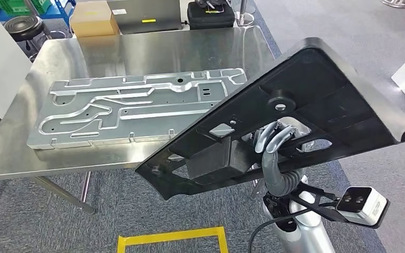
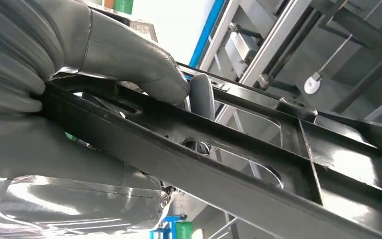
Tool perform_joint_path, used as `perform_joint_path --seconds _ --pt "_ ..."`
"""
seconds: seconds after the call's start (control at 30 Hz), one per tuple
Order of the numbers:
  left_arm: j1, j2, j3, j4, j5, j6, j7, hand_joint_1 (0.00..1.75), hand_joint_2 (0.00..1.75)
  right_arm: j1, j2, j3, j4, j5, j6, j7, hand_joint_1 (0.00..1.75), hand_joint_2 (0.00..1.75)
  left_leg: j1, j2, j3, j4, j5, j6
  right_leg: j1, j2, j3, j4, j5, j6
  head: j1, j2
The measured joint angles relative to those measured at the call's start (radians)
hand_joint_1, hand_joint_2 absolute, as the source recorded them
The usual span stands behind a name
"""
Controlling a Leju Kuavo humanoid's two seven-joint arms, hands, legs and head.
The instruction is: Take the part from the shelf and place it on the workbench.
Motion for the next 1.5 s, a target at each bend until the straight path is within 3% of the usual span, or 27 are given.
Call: perform_joint_path --seconds 0.1,0.13,0.27,0.33,0.4,0.43,0.47,0.57,0.63,0.73,0.8,0.9,0.93,0.97,1.03,1.1,1.13,1.27,1.33,1.4,1.43,1.47,1.5 --pt "0.008 0.0 0.004 0.0 0.01 0.005 -0.002 0.0 1.75 -0.003 0.0 0.002 0.002 0.017 -0.027 0.0 1.75 1.75 -0.003 0.001 -0.01 -0.141 0.228 0.012 0.002 0.003 0.043 0.012 -0.049 0.013 0.0 0.0" --pt "0.01 -0.001 0.006 0.0 0.013 0.007 -0.001 0.0 1.75 -0.006 0.0 0.002 0.003 0.025 -0.039 0.001 1.75 1.75 -0.005 0.001 -0.013 -0.157 0.275 0.017 0.003 0.006 0.048 0.017 -0.063 0.02 0.0 0.0" --pt "0.001 -0.001 0.007 0.0 0.012 0.004 -0.005 0.0 1.75 -0.061 -0.004 -0.017 0.016 0.055 -0.099 0.021 1.75 1.75 -0.005 0.001 -0.003 -0.158 0.266 0.038 0.0 0.002 0.046 0.043 -0.105 0.044 0.001 0.0" --pt "-0.004 0.0 0.007 0.0 0.008 -0.002 -0.008 0.0 1.75 -0.13 -0.015 -0.052 0.06 0.135 -0.182 0.057 1.75 1.75 -0.003 0.002 0.005 -0.164 0.258 0.046 -0.004 -0.007 -0.02 0.154 -0.15 0.055 0.001 0.0" --pt "-0.008 0.001 0.006 0.0 0.002 -0.01 -0.01 0.0 1.75 -0.223 -0.034 -0.098 0.141 0.28 -0.305 0.115 1.75 1.75 -0.004 0.002 0.008 -0.164 0.251 0.05 -0.007 -0.009 -0.117 0.285 -0.178 0.062 0.001 0.0" --pt "-0.009 0.002 0.006 0.0 -0.002 -0.014 -0.011 0.0 1.75 -0.274 -0.046 -0.116 0.189 0.365 -0.365 0.15 1.75 1.75 -0.004 0.001 0.012 -0.164 0.247 0.05 -0.008 -0.01 -0.148 0.311 -0.165 0.063 0.001 0.0" --pt "-0.008 0.002 0.005 0.0 -0.005 -0.018 -0.013 0.0 1.75 -0.328 -0.059 -0.128 0.244 0.459 -0.42 0.188 1.75 1.75 -0.005 0.0 0.017 -0.164 0.243 0.05 -0.008 -0.011 -0.161 0.297 -0.129 0.061 0.001 0.0" --pt "-0.006 0.003 0.001 0.0 -0.011 -0.029 -0.02 0.0 1.75 -0.481 -0.087 -0.135 0.404 0.693 -0.528 0.273 1.75 1.75 -0.008 -0.003 0.035 -0.165 0.233 0.046 -0.001 -0.011 -0.12 0.114 0.016 0.043 0.0 0.0" --pt "-0.007 0.003 -0.001 0.0 -0.016 -0.032 -0.023 0.0 1.75 -0.555 -0.092 -0.123 0.482 0.801 -0.571 0.317 1.75 1.75 -0.009 -0.003 0.036 -0.167 0.231 0.039 0.005 -0.011 -0.101 0.049 0.04 0.032 0.0 0.0" --pt "-0.01 0.005 -0.006 0.0 -0.029 -0.036 -0.026 0.0 1.75 -0.646 -0.093 -0.073 0.581 1.035 -0.627 0.416 1.75 1.75 -0.011 -0.002 0.036 -0.171 0.229 0.023 0.003 -0.011 -0.095 0.032 0.039 0.023 0.0 0.0" --pt "-0.013 0.008 -0.014 0.0 -0.039 -0.041 -0.028 0.0 1.75 -0.701 -0.087 -0.026 0.652 1.189 -0.619 0.477 1.75 1.75 -0.012 -0.001 0.017 -0.127 0.202 0.014 -0.004 -0.015 -0.085 0.019 0.042 0.013 0.0 0.0" --pt "-0.015 0.011 -0.027 0.0 -0.054 -0.047 -0.029 0.0 1.75 -0.773 -0.053 0.062 0.79 1.371 -0.543 0.539 1.75 1.75 -0.005 0.0 -0.069 0.047 0.136 0.003 -0.004 -0.015 -0.074 0.015 0.039 0.003 0.0 0.0" --pt "-0.016 0.011 -0.031 0.0 -0.058 -0.048 -0.028 0.0 1.75 -0.788 -0.036 0.096 0.844 1.418 -0.515 0.55 1.75 1.75 -0.004 0.001 -0.091 0.083 0.133 0.001 -0.003 -0.013 -0.072 0.016 0.036 0.002 0.0 0.0" --pt "-0.019 0.011 -0.035 0.0 -0.062 -0.048 -0.026 0.0 1.75 -0.797 -0.019 0.128 0.896 1.454 -0.494 0.557 1.75 1.75 -0.003 0.001 -0.097 0.083 0.148 -0.001 -0.003 -0.012 -0.068 0.017 0.034 0.003 0.0 0.0" --pt "-0.026 0.011 -0.043 0.0 -0.067 -0.049 -0.022 0.0 1.75 -0.809 0.018 0.181 0.998 1.494 -0.467 0.557 1.75 1.75 -0.001 0.001 -0.057 -0.022 0.22 -0.001 -0.003 -0.011 -0.062 0.022 0.025 0.006 0.0 0.0" --pt "-0.035 0.011 -0.051 0.0 -0.071 -0.049 -0.018 0.0 1.75 -0.829 0.062 0.226 1.105 1.507 -0.445 0.544 1.75 1.75 -0.003 0.001 -0.004 -0.136 0.263 0.004 0.0 -0.012 -0.062 0.029 0.015 0.013 0.0 0.0" --pt "-0.039 0.011 -0.053 0.0 -0.071 -0.05 -0.016 0.0 1.75 -0.837 0.083 0.247 1.155 1.511 -0.43 0.532 1.75 1.75 -0.004 0.001 0.008 -0.163 0.265 0.007 0.002 -0.012 -0.064 0.031 0.013 0.017 0.0 0.0" --pt "-0.043 0.009 -0.059 0.0 -0.068 -0.053 -0.018 0.0 1.75 -0.835 0.159 0.313 1.31 1.515 -0.387 0.488 1.75 1.75 -0.001 -0.001 0.016 -0.178 0.257 0.024 0.004 -0.012 -0.069 0.043 -0.003 0.033 0.0 0.0" --pt "-0.045 0.008 -0.061 0.0 -0.065 -0.055 -0.025 0.0 1.75 -0.83 0.187 0.331 1.363 1.512 -0.379 0.481 1.75 1.75 0.004 0.001 0.021 -0.183 0.255 0.032 0.001 -0.013 -0.109 0.123 -0.045 0.042 0.0 0.0" --pt "-0.045 0.008 -0.062 0.0 -0.062 -0.056 -0.038 0.0 1.75 -0.818 0.207 0.348 1.411 1.506 -0.369 0.477 1.75 1.75 0.004 0.001 0.025 -0.183 0.251 0.037 -0.002 -0.013 -0.183 0.255 -0.091 0.047 0.0 0.0" --pt "-0.045 0.008 -0.063 0.0 -0.061 -0.057 -0.045 0.0 1.75 -0.805 0.214 0.356 1.433 1.503 -0.367 0.48 1.75 1.75 0.003 0.001 0.028 -0.183 0.249 0.038 -0.003 -0.013 -0.213 0.301 -0.096 0.047 0.0 0.0" --pt "-0.044 0.008 -0.065 0.0 -0.062 -0.058 -0.053 0.0 1.75 -0.791 0.221 0.363 1.451 1.498 -0.369 0.487 1.75 1.75 0.003 0.0 0.032 -0.183 0.246 0.039 -0.004 -0.013 -0.226 0.311 -0.083 0.046 0.0 0.0" --pt "-0.043 0.008 -0.068 0.0 -0.063 -0.058 -0.059 0.0 1.75 -0.778 0.226 0.367 1.468 1.493 -0.375 0.495 1.75 1.75 0.002 -0.001 0.037 -0.183 0.243 0.038 -0.004 -0.013 -0.219 0.281 -0.051 0.043 0.0 0.0"
